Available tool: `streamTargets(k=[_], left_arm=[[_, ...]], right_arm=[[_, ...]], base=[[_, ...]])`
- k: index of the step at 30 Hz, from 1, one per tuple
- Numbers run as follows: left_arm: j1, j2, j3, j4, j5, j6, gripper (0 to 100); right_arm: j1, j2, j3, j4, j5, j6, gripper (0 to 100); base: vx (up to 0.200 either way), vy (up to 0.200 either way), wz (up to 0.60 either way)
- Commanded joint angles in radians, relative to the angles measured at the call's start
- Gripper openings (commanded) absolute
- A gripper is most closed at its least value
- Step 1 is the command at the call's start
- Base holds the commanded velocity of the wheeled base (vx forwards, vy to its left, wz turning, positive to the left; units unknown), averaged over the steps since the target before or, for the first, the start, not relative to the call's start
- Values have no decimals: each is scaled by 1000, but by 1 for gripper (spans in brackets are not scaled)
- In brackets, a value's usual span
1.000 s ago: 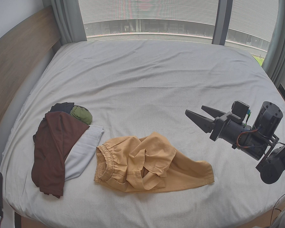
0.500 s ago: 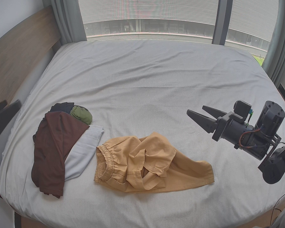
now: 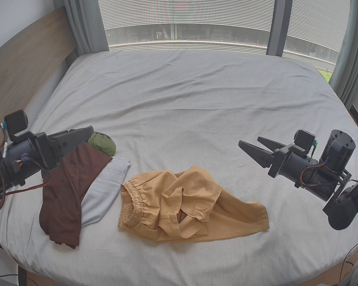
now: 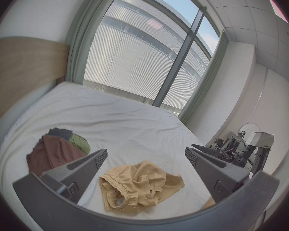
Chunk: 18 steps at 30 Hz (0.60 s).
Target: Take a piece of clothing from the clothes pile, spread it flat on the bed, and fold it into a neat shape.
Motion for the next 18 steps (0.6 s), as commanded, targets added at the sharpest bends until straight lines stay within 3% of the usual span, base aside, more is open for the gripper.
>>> streamTargets(k=[1,18], left_arm=[[23,137,38,-54,-40,-42,100],[12,442,159,-407,-101,-102,100]], right_arm=[[-14,49,4,-32,-1,2,100],[-23,109,4,-79,-6,2,100]], base=[[0,0,0],[0,0,0]])
